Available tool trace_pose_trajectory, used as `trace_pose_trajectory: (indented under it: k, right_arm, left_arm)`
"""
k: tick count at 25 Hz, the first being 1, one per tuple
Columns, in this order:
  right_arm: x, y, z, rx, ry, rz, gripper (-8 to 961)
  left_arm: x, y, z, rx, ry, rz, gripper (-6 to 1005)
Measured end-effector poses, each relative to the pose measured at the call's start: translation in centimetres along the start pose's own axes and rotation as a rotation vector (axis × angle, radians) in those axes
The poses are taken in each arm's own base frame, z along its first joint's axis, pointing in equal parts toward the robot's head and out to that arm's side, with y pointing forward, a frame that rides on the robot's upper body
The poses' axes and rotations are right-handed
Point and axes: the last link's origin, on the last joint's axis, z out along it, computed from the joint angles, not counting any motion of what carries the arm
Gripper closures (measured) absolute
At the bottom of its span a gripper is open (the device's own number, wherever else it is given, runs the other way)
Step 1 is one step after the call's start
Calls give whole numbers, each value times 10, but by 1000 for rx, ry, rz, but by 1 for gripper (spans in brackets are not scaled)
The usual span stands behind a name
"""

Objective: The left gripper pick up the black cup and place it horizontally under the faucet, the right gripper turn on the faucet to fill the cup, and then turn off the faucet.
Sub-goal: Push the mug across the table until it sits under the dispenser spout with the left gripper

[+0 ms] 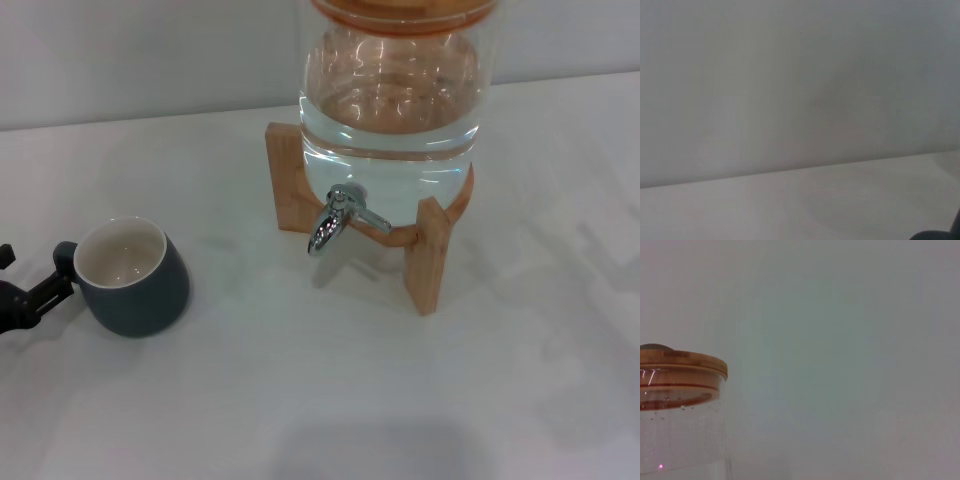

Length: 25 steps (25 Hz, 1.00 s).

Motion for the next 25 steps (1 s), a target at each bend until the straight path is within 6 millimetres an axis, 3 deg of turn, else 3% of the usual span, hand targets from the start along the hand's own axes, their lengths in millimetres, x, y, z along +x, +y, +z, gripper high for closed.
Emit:
trace_pose_trajectory:
  k: [13, 25]
  right_arm:
    - [0, 0, 1, 4, -6, 3, 159]
    - [-1, 0, 2, 2, -8, 7, 159]
  left_arm:
    - [12, 5, 16, -32, 7, 39, 134]
    - [10, 8, 18, -41, -9, 49, 606]
